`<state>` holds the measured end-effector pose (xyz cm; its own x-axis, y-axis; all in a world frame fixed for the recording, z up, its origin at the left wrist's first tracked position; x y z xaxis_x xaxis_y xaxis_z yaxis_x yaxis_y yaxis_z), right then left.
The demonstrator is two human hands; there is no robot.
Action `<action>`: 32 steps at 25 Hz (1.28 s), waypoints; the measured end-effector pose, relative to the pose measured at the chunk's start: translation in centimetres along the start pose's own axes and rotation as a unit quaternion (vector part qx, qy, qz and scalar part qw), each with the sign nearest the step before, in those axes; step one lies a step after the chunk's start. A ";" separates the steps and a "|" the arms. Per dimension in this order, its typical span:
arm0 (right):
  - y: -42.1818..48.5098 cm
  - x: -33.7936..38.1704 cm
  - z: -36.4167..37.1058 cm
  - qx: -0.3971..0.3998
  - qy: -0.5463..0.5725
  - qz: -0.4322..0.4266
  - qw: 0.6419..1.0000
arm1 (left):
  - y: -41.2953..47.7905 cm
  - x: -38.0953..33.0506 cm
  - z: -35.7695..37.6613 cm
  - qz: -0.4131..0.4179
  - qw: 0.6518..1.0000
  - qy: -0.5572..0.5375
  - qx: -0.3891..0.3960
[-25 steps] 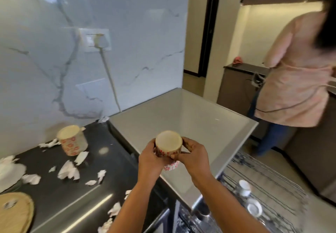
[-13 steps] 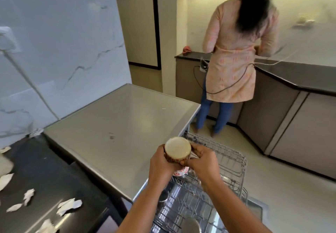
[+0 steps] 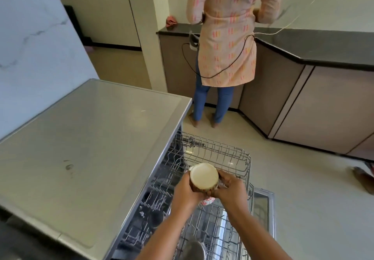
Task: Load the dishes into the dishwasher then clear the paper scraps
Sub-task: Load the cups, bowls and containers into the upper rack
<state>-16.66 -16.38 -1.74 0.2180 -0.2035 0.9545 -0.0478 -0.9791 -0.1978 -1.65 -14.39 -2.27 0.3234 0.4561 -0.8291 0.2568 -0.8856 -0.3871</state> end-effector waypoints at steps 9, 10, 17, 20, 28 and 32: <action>7.6 -5.1 1.9 -0.004 -0.011 0.092 0.996 | 9.1 1.3 2.5 -0.050 0.998 0.011 0.048; 8.4 -5.3 2.8 0.009 -0.016 0.093 0.995 | 10.1 1.9 2.2 -0.058 0.997 0.002 0.042; 12.9 -6.1 12.9 0.183 -0.139 0.073 0.971 | 15.2 9.4 -2.0 -0.146 0.986 -0.025 -0.079; 13.5 -7.9 16.1 0.251 -0.183 0.106 0.945 | 15.0 11.5 -2.7 -0.174 0.972 -0.031 -0.155; 14.0 -11.7 20.1 0.370 -0.312 0.137 0.864 | 17.4 14.7 -1.8 -0.245 0.943 -0.152 -0.168; 14.1 -11.4 20.1 0.359 -0.293 0.129 0.877 | 17.6 14.3 -1.8 -0.257 0.942 -0.152 -0.153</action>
<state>-0.22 -27.95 -19.94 0.7634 -0.1783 0.6209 0.4109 -0.6076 -0.6797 9.14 -23.34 -20.23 -0.1790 0.7300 -0.6596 0.5745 -0.4667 -0.6724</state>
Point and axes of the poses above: each hand's wrist, its own y-axis towards the middle knuckle, its own z-axis out of the palm, x = y × z, the point moved 8 cm from there along y, towards the middle knuckle, and after that the axes turned 6 degrees about -z, right-handed, at the moved point
